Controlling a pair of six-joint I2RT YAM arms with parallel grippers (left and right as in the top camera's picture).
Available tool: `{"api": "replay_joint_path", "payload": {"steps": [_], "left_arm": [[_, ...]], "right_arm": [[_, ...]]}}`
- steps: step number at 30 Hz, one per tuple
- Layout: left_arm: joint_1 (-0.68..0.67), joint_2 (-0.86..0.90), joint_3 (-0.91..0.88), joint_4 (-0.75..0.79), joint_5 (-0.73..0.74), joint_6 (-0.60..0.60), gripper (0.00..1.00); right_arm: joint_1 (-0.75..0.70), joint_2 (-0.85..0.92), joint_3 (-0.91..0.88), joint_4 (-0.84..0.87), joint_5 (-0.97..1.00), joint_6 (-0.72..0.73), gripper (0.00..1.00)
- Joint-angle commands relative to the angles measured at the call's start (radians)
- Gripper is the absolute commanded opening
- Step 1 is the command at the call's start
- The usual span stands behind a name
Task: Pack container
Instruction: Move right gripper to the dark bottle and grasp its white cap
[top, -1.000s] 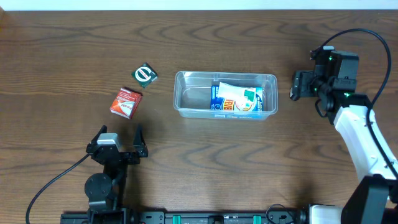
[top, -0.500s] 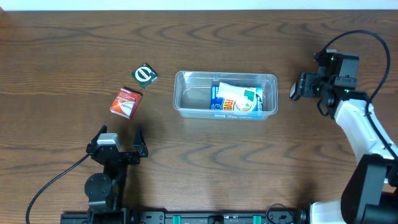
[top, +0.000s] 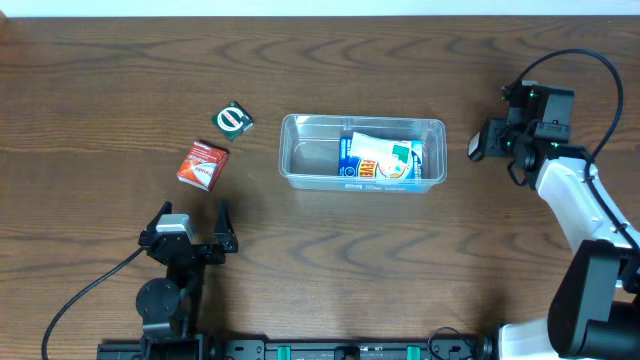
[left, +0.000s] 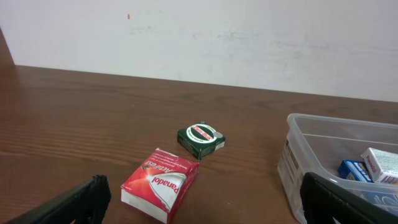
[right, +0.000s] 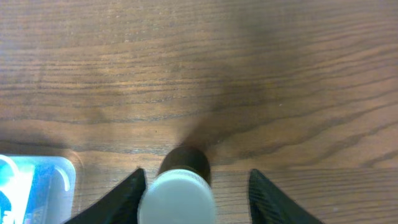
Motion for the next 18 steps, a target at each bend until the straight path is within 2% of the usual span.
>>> {"api": "replay_joint_path", "payload": {"steps": [1,7,12,18], "left_arm": [[0.005,-0.005,-0.016,-0.035,0.007,0.010,0.98],[0.005,-0.005,-0.016,-0.035,0.007,0.010,0.98],[0.005,-0.005,-0.016,-0.035,0.007,0.010,0.98],[0.005,-0.005,-0.016,-0.035,0.007,0.010,0.98]], "right_arm": [[-0.002,0.016,0.018,0.003,-0.014,0.006,0.44],[-0.001,0.016,0.018,0.004,-0.049,0.006,0.28],[0.000,0.016,0.018,0.011,-0.059,0.006,0.21],[0.000,0.013,0.018,0.010,-0.066,0.006,0.21]]}}
